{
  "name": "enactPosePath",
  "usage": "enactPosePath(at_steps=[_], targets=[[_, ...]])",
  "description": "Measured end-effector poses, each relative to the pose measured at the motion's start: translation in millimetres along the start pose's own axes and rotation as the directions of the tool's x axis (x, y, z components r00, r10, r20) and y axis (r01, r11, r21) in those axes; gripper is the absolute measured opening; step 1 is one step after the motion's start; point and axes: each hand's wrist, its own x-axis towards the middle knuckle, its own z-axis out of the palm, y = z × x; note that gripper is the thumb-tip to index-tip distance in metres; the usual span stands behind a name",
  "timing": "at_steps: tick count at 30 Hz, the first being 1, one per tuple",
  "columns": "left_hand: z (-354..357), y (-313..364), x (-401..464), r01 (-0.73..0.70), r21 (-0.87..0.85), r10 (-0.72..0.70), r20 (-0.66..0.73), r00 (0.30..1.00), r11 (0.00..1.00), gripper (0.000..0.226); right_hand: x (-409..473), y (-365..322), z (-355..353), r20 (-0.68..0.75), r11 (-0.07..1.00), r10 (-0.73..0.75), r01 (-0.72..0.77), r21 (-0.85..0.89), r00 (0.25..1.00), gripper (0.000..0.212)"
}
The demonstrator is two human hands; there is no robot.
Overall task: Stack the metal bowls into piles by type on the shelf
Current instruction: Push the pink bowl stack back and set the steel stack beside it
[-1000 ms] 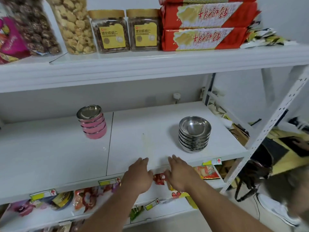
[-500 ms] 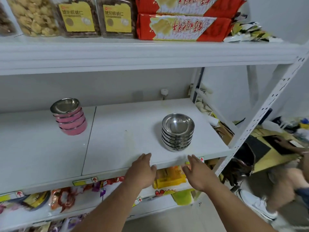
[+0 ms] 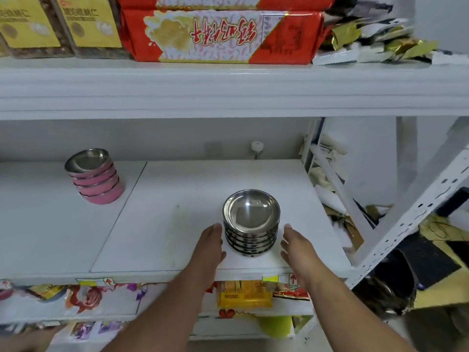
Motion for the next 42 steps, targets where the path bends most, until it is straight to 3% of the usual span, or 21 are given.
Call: enactPosePath(at_steps=[3,6,16,23,33,42], targets=[[9,1,-2,0.051,-0.119,-0.051,0.000,0.999,0.992,0.060,9,-6,0,0.074,0.976,0.063,-0.077,0.206,0.995,0.068],[13,5,-2,0.069,-0.189,-0.061,0.047,0.997,0.979,0.059,18,-9,1,0.130,0.952,0.053,-0.090,0.294,0.990,0.069],[15,11,-12,0.076,-0.212,-0.054,0.106,0.993,0.974,0.038,30,-10,8,0.209,0.949,-0.013,-0.054,0.311,0.978,0.058],[-6,26,-15,0.032,-0.229,-0.020,0.056,0.998,0.973,0.033,29,-21,33,0.247,0.940,-0.046,-0.042,0.339,0.968,0.054],[-105,48,4,-0.055,-0.262,0.052,-0.018,0.998,0.963,0.034,17,-48,133,0.322,0.947,-0.073,-0.035,0.320,0.944,0.059],[-229,63,39,-0.079,-0.272,0.087,0.015,0.996,0.959,0.044,-4,-58,256,0.303,0.950,-0.092,-0.007,0.311,0.949,0.055]])
